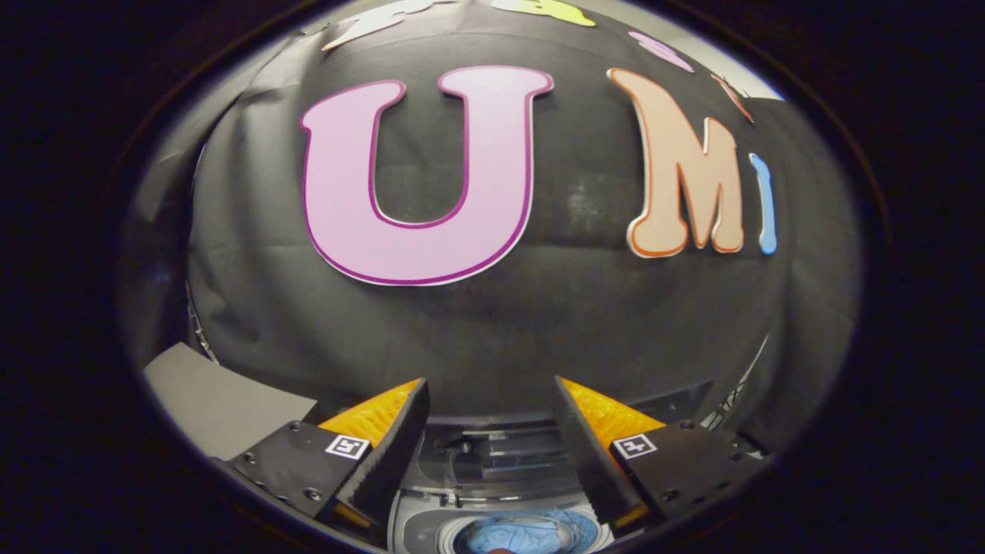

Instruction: Put the clothes into the washing machine and then close the washing machine lid.

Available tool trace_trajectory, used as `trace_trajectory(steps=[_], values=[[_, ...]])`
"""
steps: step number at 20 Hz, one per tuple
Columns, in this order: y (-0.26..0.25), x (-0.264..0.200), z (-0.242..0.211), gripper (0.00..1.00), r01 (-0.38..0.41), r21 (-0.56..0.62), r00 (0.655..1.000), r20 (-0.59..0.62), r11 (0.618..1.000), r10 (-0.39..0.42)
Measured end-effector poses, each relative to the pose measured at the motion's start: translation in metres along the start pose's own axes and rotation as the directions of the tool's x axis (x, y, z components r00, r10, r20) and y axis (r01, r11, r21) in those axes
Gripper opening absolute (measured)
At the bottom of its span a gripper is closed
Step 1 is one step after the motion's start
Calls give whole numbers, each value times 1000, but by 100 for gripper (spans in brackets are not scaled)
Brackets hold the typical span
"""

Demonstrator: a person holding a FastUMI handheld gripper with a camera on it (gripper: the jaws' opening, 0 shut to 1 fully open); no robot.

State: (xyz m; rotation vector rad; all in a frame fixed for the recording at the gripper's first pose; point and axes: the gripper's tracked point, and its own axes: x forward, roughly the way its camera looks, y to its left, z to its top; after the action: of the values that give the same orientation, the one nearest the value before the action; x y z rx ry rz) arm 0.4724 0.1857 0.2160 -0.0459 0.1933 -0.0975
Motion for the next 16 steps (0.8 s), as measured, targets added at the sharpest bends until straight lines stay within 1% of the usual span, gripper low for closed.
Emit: trace_trajectory(steps=[3,4,5,8,12,16], values=[[4,26,-17,99,11,-41,999,-31,999,-12],[8,25,-19,98,-3,-43,999,-35,999,2],[8,27,-15,98,3,-33,1000,-8,999,-4],[7,26,-19,97,-10,-20,1000,-20,1000,10],[5,14,-21,97,-21,-30,999,-37,999,20],[0,-14,-26,97,-32,-29,999,-25,999,31]])
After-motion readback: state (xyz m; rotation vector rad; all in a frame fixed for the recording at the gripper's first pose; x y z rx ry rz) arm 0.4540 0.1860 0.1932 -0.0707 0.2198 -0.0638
